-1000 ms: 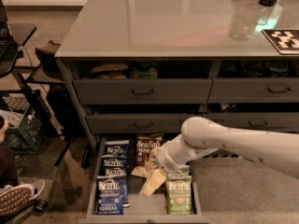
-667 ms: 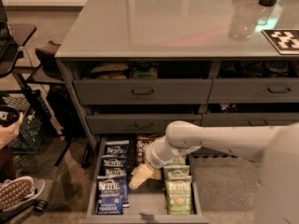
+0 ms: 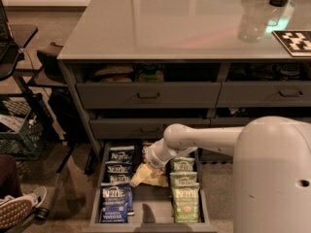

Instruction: Pick brown chip bag from bottom drawer and place on counter

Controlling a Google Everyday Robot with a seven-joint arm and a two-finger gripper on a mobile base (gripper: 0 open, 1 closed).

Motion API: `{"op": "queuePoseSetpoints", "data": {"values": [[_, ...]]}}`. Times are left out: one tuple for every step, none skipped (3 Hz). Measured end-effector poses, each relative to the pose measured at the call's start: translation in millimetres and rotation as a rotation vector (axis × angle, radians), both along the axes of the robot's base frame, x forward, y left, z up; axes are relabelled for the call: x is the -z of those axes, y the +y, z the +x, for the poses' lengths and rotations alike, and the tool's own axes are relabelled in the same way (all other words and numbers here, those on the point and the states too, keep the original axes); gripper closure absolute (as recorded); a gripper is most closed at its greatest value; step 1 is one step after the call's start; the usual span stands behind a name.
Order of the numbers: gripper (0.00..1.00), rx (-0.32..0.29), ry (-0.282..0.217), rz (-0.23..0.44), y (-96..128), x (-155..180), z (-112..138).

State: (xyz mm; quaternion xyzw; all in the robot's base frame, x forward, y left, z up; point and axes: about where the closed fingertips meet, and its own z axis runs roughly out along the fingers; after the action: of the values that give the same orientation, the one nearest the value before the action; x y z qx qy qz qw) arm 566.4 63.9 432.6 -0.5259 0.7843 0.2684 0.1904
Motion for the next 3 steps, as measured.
{"op": "queuePoseSetpoints", "data": {"values": [[0.0, 0.047, -0.004, -0.008, -14, 6, 5], [0.0, 0.144, -0.011, -0.011, -48, 28, 16], [0.0, 0.193, 0.007, -0.01, -70, 58, 30]]}}
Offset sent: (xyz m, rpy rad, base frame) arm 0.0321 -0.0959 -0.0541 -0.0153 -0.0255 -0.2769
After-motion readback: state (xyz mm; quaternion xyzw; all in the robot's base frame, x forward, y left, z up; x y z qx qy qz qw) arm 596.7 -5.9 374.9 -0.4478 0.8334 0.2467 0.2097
